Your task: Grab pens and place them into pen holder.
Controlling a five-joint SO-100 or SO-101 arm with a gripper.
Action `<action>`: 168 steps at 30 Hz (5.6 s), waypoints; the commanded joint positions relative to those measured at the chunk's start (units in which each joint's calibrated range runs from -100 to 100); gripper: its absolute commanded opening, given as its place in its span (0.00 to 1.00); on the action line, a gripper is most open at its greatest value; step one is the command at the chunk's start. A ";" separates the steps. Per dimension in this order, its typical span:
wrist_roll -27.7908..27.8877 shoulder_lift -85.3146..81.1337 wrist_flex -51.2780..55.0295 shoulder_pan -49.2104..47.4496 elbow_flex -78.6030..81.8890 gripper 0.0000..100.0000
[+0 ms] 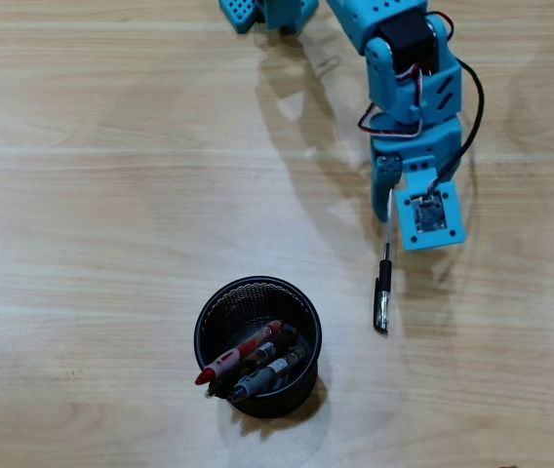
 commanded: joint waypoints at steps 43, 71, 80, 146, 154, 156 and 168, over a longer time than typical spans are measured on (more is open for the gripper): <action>-1.52 -5.66 -0.92 3.60 6.47 0.02; 11.15 -28.00 -41.01 20.97 5.92 0.02; 12.61 -18.74 -58.96 26.19 6.56 0.02; 49.00 -60.10 -20.05 27.19 38.95 0.02; 52.35 -79.04 -15.68 27.47 61.76 0.02; 53.66 -83.71 -15.77 27.56 68.10 0.02; 60.78 -111.39 -23.42 28.93 101.94 0.02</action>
